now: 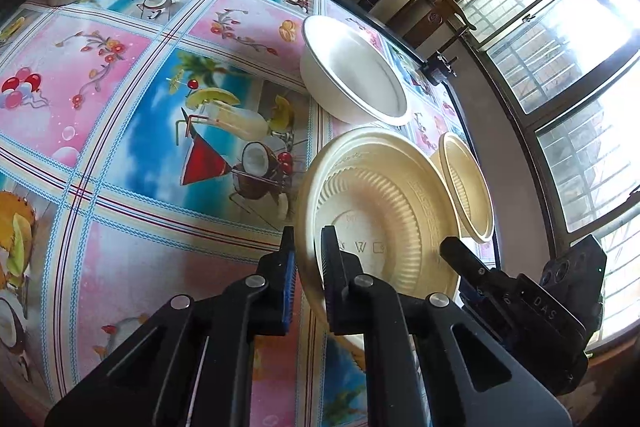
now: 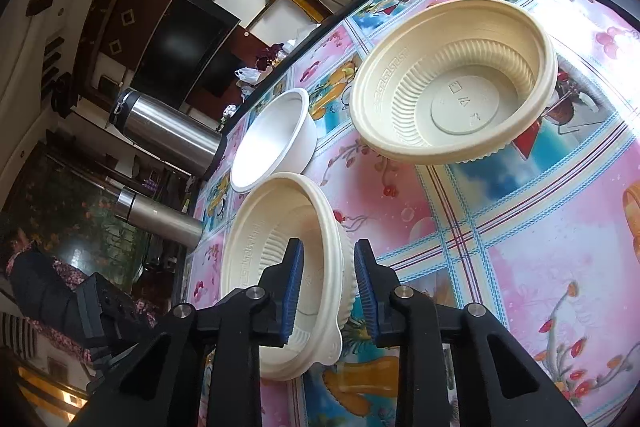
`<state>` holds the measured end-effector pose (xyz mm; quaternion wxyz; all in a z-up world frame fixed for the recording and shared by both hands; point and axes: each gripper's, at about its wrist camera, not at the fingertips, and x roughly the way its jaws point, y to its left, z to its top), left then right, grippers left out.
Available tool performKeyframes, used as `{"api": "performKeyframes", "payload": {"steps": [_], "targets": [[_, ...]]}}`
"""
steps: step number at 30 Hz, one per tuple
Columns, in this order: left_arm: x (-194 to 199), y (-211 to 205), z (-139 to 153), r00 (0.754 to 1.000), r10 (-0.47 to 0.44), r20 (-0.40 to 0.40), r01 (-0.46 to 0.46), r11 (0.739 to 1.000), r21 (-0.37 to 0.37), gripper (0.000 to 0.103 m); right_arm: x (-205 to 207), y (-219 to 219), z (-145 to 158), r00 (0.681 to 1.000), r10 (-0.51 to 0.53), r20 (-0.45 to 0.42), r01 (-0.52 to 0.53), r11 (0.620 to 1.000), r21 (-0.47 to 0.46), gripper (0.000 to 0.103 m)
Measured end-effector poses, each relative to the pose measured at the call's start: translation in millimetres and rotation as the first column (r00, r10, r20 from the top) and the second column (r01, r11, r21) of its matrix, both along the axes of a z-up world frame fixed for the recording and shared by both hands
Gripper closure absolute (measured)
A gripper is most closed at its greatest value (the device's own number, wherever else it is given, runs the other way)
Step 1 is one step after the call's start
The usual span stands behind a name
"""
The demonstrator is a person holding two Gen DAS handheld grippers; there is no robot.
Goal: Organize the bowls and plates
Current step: 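Lift the beige bowl and carry it toward the red plate stack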
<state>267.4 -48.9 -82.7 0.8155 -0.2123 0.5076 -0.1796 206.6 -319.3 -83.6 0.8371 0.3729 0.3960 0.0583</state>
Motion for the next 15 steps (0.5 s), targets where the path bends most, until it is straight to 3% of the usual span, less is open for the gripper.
{"api": "performKeyframes", "payload": {"steps": [7, 15], "targets": [[-0.1, 1.2, -0.4, 1.000, 0.008, -0.002, -0.008, 1.000, -0.003, 0.094, 1.7, 3.3, -2.4, 1.000, -0.003, -0.014, 0.003, 1.000, -0.018, 0.092], [-5.5, -0.7, 1.6, 1.000, 0.015, 0.010, -0.015, 1.000, 0.027, 0.094, 3.0, 7.1, -2.4, 1.000, -0.004, -0.013, 0.003, 0.999, -0.048, 0.093]]}}
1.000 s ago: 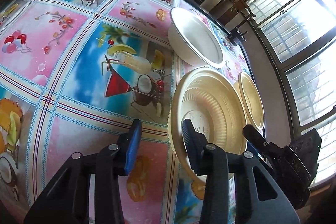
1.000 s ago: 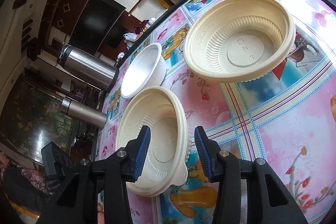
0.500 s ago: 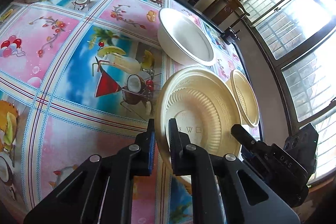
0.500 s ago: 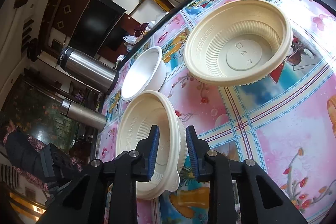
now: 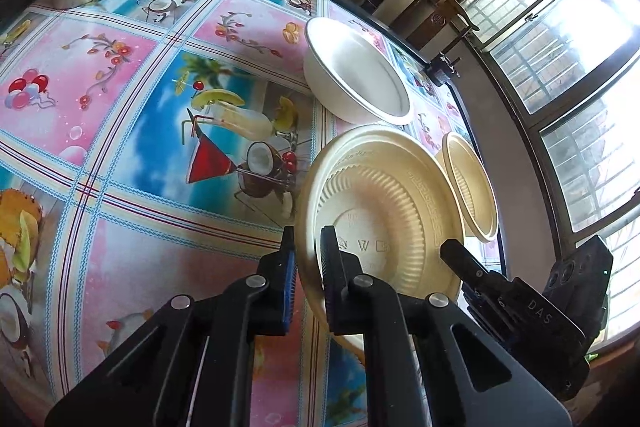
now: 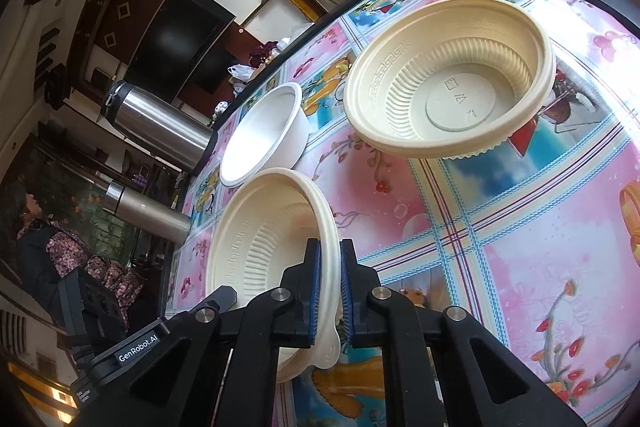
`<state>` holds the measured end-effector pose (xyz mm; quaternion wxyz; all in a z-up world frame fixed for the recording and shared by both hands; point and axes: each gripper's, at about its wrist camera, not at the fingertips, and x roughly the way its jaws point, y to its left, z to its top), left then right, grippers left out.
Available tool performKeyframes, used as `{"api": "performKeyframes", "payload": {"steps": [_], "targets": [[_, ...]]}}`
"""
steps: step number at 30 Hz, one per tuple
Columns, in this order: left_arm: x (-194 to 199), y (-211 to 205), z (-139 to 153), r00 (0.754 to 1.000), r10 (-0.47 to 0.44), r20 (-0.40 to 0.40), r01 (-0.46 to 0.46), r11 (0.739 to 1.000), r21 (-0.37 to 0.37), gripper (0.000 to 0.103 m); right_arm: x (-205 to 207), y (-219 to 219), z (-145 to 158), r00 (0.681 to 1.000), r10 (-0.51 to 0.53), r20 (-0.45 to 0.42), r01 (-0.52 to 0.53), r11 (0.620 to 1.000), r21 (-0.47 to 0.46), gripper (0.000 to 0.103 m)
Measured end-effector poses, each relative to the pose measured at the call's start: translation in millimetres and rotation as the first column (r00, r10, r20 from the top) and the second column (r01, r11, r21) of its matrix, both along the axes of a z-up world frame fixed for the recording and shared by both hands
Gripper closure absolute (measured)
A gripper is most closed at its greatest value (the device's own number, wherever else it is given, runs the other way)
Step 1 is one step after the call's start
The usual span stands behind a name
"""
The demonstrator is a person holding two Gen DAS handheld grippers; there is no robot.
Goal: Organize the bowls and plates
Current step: 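Lift the beige bowl and carry it toward the red plate stack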
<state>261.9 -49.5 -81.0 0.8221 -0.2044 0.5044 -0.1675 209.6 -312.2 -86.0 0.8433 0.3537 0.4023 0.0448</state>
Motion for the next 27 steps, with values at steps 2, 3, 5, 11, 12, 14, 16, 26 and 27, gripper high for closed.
{"api": "performKeyframes", "payload": {"steps": [2, 3, 5, 11, 12, 14, 16, 26, 27], "targets": [[-1, 1, 0, 1.000, 0.002, 0.000, -0.002, 1.000, 0.003, 0.094, 0, 1, 0, 1.000, -0.001, 0.002, 0.001, 1.000, -0.012, 0.094], [-2, 1, 0, 1.000, 0.004, -0.001, -0.004, 1.000, 0.003, 0.094, 0, 2, 1, 1.000, -0.001, 0.004, 0.001, 1.000, -0.020, 0.094], [-4, 1, 0, 1.000, 0.007, -0.002, -0.007, 1.000, 0.006, 0.094, -1, 4, 1, 1.000, 0.003, 0.009, -0.002, 1.000, -0.024, 0.094], [-25, 7, 3, 0.999, 0.029, 0.013, -0.029, 0.999, 0.023, 0.093, -4, 3, -1, 1.000, 0.010, 0.006, -0.010, 1.000, -0.009, 0.094], [-28, 9, 2, 0.999, 0.033, 0.015, -0.034, 0.999, 0.026, 0.093, -5, 3, -1, 1.000, 0.010, 0.005, -0.010, 1.000, -0.004, 0.094], [-38, 16, 2, 0.999, 0.047, 0.016, -0.048, 0.998, 0.033, 0.093, -7, 2, -3, 1.000, 0.012, 0.000, -0.012, 1.000, 0.010, 0.094], [-46, 23, 1, 0.998, 0.056, 0.015, -0.056, 0.998, 0.039, 0.093, -10, 6, -4, 1.000, 0.018, -0.010, -0.018, 1.000, 0.010, 0.094], [-98, 53, 4, 0.996, 0.087, 0.024, -0.089, 0.990, 0.107, 0.092, -39, 42, -5, 0.996, 0.086, -0.006, -0.086, 0.996, -0.009, 0.094], [-103, 54, 5, 0.996, 0.089, 0.026, -0.091, 0.989, 0.114, 0.092, -43, 46, -6, 0.996, 0.092, -0.006, -0.092, 0.996, -0.010, 0.094]]}}
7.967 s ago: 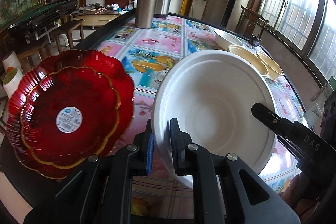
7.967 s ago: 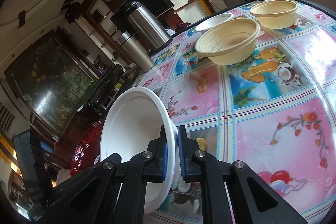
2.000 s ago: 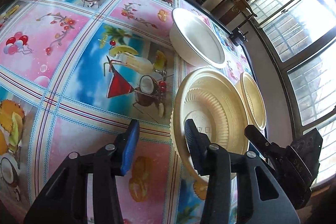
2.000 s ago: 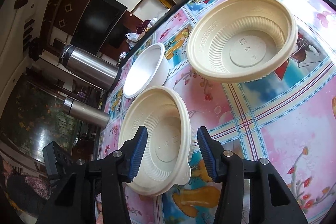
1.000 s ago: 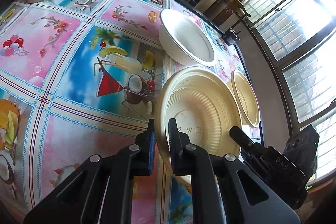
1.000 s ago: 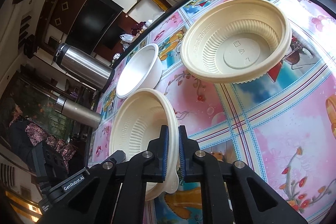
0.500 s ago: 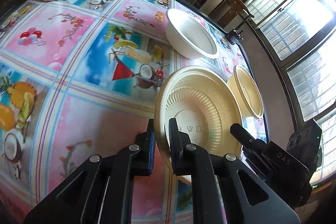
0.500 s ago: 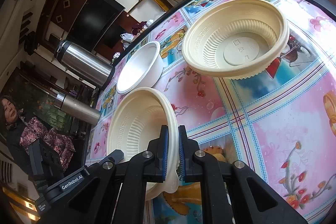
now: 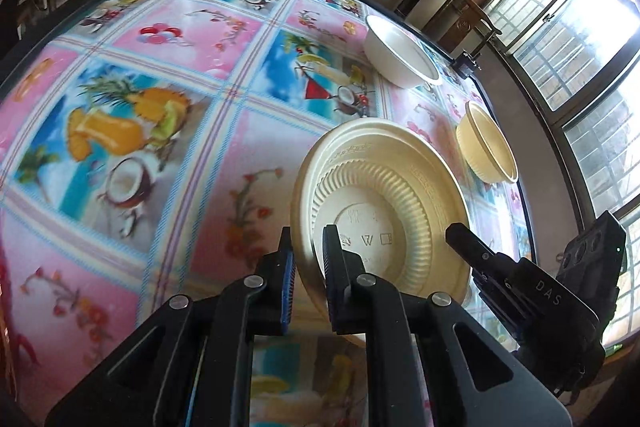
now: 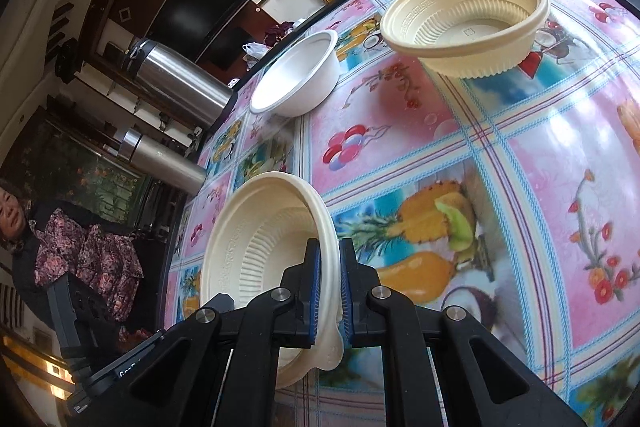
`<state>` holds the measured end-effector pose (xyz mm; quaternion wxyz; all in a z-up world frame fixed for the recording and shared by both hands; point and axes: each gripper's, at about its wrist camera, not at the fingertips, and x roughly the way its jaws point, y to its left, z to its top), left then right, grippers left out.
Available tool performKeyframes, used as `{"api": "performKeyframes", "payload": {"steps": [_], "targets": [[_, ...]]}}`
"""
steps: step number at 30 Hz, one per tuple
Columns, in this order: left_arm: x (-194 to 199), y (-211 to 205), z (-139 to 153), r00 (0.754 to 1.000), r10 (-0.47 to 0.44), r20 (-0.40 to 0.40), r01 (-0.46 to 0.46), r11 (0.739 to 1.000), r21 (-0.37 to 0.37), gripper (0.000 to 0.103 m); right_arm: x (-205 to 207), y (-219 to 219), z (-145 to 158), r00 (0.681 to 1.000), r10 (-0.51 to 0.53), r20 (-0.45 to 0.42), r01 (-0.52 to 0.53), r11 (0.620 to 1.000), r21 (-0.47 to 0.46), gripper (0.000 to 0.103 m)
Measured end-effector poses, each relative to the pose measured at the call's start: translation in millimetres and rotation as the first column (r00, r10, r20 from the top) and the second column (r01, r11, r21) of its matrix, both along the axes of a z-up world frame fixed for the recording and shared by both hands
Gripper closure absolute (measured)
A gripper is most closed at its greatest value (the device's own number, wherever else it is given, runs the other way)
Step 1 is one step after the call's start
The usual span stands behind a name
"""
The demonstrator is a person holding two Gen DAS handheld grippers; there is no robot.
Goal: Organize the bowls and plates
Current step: 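Lift the beige bowl and carry it toward the red plate stack, then lower the beige bowl into the white bowl on the stack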
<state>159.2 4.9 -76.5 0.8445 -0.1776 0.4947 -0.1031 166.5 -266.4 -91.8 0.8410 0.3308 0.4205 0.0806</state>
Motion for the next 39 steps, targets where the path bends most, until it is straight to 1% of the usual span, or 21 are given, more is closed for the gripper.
{"api": "performKeyframes", "payload": {"steps": [7, 10, 11, 13, 16, 19, 21, 26, 33, 36, 39], "targets": [[-30, 3, 4, 1.000, -0.008, 0.011, 0.007, 0.998, 0.064, 0.091, -36, 23, -3, 0.999, 0.014, 0.037, -0.015, 1.000, 0.008, 0.094], [-44, 3, 7, 0.999, -0.023, 0.025, 0.020, 0.995, 0.103, 0.092, -52, 28, -3, 0.998, 0.010, 0.056, -0.010, 1.000, -0.001, 0.094], [-51, 2, 8, 0.999, -0.033, 0.035, 0.029, 0.992, 0.127, 0.092, -57, 29, -4, 0.998, 0.008, 0.057, -0.009, 1.000, 0.007, 0.094], [-63, 0, 9, 0.998, -0.046, 0.043, 0.039, 0.987, 0.155, 0.091, -69, 30, -5, 0.998, 0.002, 0.059, -0.004, 1.000, 0.028, 0.094], [-78, 2, 10, 0.997, -0.061, 0.046, 0.051, 0.983, 0.179, 0.091, -88, 31, -7, 0.998, 0.009, 0.058, -0.011, 0.999, 0.048, 0.094], [-96, 7, 10, 0.995, -0.077, 0.059, 0.064, 0.978, 0.199, 0.091, -103, 35, -4, 0.998, 0.030, 0.052, -0.032, 0.999, 0.039, 0.094], [-110, 10, 12, 0.993, -0.088, 0.078, 0.068, 0.972, 0.226, 0.091, -113, 38, -2, 0.998, 0.044, 0.039, -0.045, 0.998, 0.033, 0.094], [-133, 22, 14, 0.990, -0.077, 0.122, 0.039, 0.956, 0.292, 0.091, -136, 49, -4, 0.996, 0.090, 0.024, -0.091, 0.996, 0.020, 0.094], [-149, 49, 17, 0.987, -0.059, 0.146, 0.010, 0.948, 0.317, 0.090, -154, 79, -5, 0.986, 0.167, 0.010, -0.167, 0.986, 0.005, 0.094], [-153, 58, 24, 0.984, -0.055, 0.168, -0.004, 0.943, 0.333, 0.090, -155, 90, -4, 0.981, 0.195, 0.006, -0.195, 0.981, 0.024, 0.094], [-158, 66, 32, 0.979, -0.055, 0.197, -0.016, 0.941, 0.339, 0.090, -155, 102, 0, 0.977, 0.212, 0.016, -0.213, 0.977, 0.025, 0.094]]}}
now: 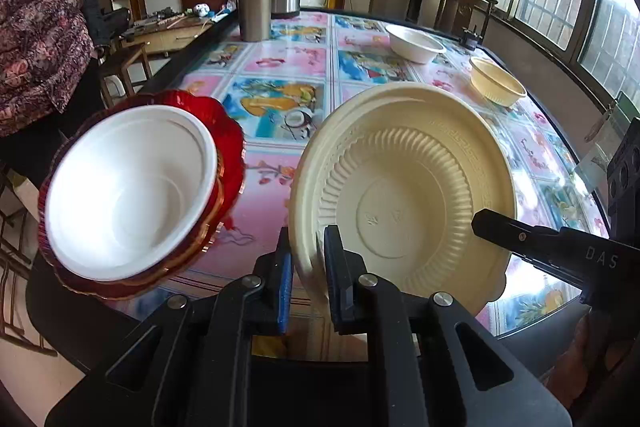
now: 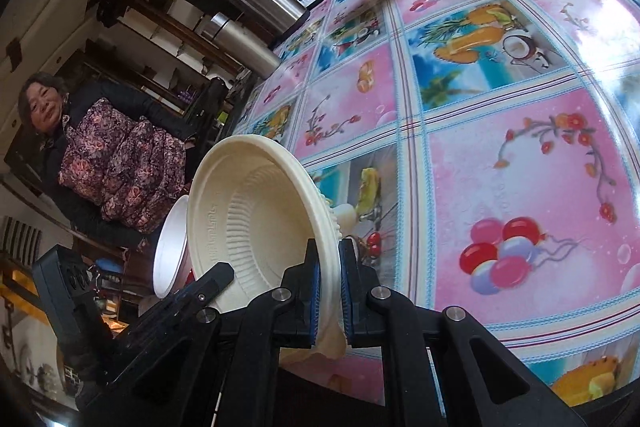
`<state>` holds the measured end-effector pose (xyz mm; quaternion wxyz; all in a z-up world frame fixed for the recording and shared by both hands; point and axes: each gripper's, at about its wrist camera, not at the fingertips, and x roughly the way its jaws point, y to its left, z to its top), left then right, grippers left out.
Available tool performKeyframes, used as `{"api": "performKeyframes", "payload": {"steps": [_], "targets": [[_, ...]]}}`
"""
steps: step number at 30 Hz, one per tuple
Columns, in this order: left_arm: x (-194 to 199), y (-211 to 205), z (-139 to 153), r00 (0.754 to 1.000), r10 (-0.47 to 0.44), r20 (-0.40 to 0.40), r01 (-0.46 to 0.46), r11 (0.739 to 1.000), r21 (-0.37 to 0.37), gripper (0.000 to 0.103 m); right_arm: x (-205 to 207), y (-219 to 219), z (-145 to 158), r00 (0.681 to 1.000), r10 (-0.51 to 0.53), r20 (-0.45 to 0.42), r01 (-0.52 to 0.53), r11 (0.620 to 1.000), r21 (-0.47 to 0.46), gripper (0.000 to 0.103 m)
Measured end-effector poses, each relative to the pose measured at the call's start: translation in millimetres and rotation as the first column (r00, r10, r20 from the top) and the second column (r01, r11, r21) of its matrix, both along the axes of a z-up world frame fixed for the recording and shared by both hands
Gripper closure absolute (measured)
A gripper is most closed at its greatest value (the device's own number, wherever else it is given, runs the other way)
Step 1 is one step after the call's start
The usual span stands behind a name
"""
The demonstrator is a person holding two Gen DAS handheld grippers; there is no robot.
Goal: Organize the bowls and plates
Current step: 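Lower the beige bowl into the white bowl on the stack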
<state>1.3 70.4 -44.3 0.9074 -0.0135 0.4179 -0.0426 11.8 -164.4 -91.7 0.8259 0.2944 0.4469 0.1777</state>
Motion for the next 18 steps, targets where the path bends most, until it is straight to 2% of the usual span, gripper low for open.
{"api": "performKeyframes", "payload": {"steps": [8, 18], "targets": [[-1, 29, 18, 0.997, 0.052, 0.064, -0.052, 0.999, -0.009, 0.090, -8, 27, 22, 0.998, 0.031, 0.048, -0.031, 1.000, 0.004, 0.094], [-2, 86, 30, 0.976, 0.188, 0.113, -0.188, 0.982, -0.012, 0.090, 2, 77, 56, 0.991, 0.096, 0.096, -0.097, 0.995, 0.005, 0.094]]}}
